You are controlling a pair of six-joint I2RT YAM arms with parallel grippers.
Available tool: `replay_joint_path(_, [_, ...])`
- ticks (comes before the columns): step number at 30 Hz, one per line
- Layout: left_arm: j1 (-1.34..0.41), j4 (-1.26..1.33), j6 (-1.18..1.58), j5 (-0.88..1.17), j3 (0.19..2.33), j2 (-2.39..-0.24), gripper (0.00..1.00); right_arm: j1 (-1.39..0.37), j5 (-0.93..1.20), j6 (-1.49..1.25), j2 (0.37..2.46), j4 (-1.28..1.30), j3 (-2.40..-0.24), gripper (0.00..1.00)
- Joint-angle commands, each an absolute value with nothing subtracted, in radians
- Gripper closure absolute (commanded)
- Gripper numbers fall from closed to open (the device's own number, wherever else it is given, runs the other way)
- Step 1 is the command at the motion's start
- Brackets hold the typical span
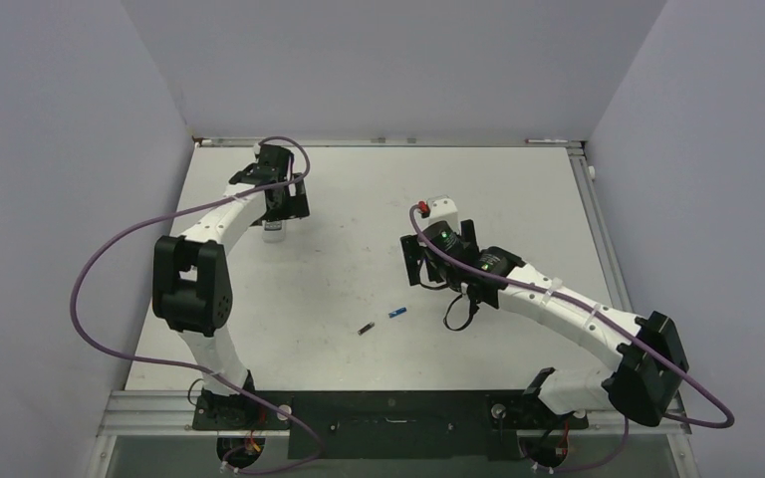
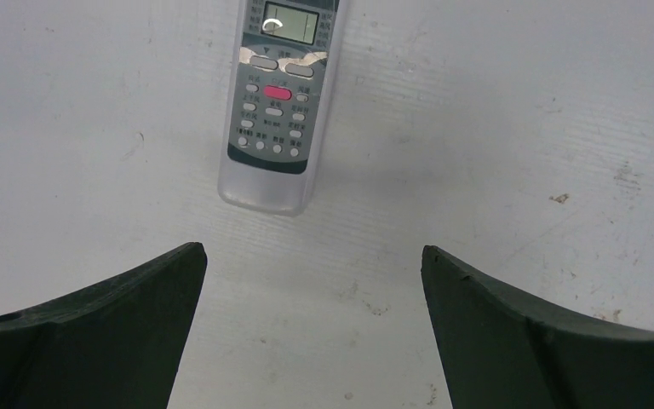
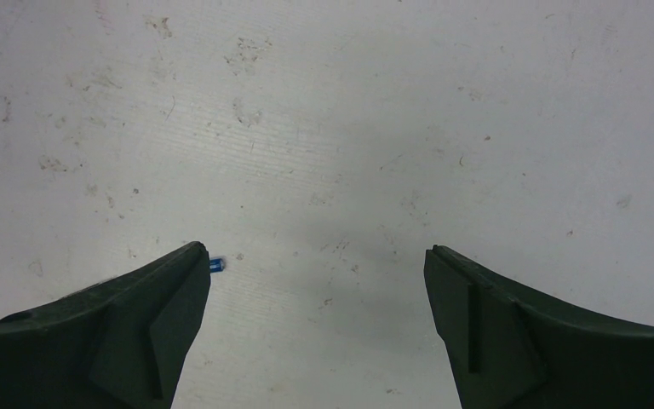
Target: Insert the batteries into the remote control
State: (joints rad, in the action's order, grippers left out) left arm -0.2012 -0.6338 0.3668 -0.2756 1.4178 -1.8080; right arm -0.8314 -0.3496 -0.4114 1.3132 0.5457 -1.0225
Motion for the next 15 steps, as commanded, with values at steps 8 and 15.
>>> replay_joint_path(8, [-0.131, -0.639, 0.274, -0.223, 1.578, -1.949, 0.04, -0.822, -0.346, -0.409, 1.243, 0.529, -1.003, 0.03])
replay_joint_path(15, [-0.081, -0.648, 0.224, -0.178, 1.637, -2.027, 0.04, -0.820, -0.357, -0.411, 1.236, 0.536, -1.008, 0.03])
